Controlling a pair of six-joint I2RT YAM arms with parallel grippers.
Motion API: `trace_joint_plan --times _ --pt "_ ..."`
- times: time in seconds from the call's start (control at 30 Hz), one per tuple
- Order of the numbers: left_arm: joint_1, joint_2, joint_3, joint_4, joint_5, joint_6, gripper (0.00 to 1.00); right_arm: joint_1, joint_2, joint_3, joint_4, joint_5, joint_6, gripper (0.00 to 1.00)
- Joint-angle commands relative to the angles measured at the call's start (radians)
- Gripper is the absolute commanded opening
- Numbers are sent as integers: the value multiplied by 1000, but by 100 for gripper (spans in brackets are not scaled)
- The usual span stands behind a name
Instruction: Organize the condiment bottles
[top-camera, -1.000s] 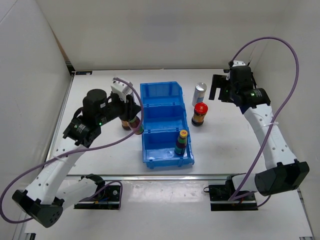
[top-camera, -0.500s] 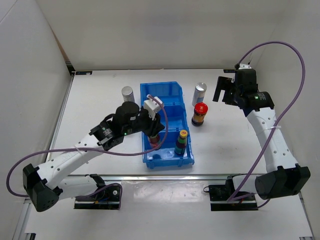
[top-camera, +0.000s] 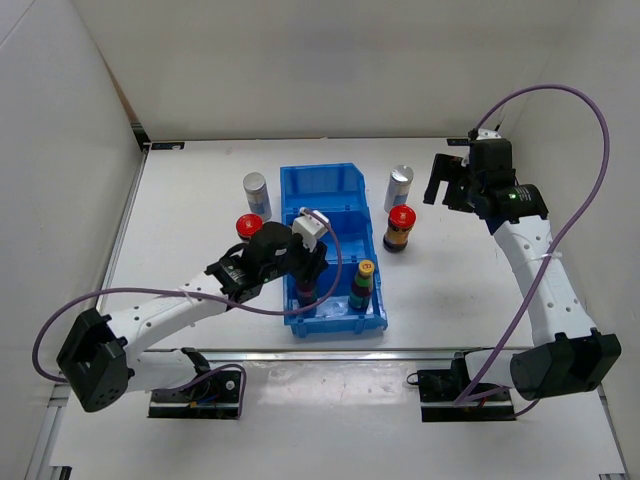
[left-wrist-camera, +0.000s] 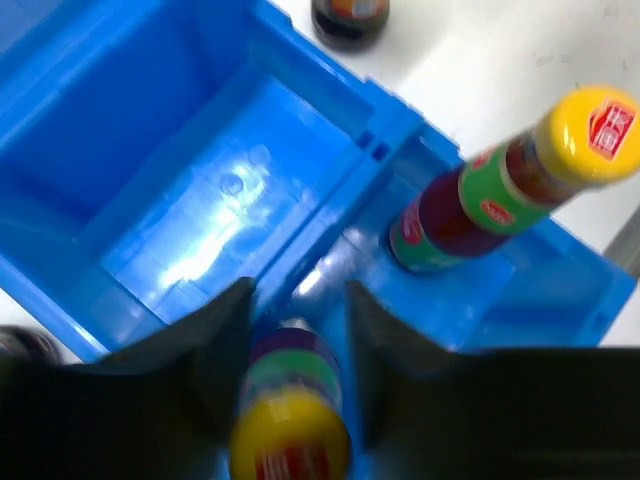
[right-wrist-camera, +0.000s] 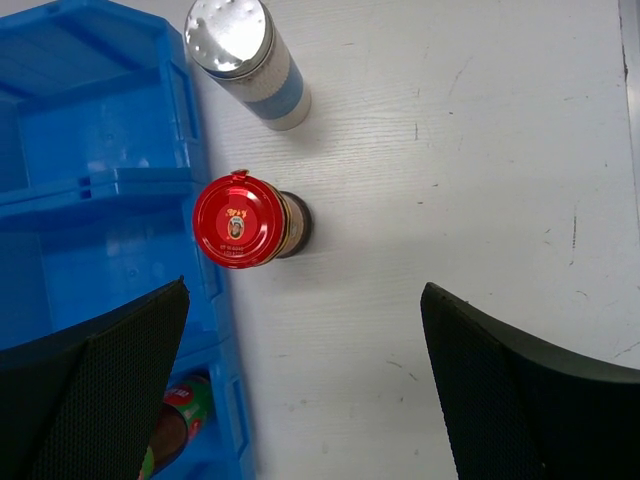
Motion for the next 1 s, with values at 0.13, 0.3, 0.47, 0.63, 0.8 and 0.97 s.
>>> trace_joint_plan --times 0.13,0.3,0.47,0.63,0.8,0.97 --pt "-24 -66 48 106 -80 8 100 -4 1 -10 30 -105 36 100" --pt "-24 -120 147 -1 -123 32 100 -4 32 -32 30 -168 47 100" --pt "-24 -194 262 -144 -286 89 100 5 107 -41 30 -207 47 100" --pt "81 -256 249 -261 -490 103 100 68 184 -32 19 -154 74 100" --pt "204 -345 93 -270 -584 96 100 108 271 2 19 -75 85 100" --pt "252 -427 -76 -261 -708 72 100 108 372 37 -1 -66 76 100"
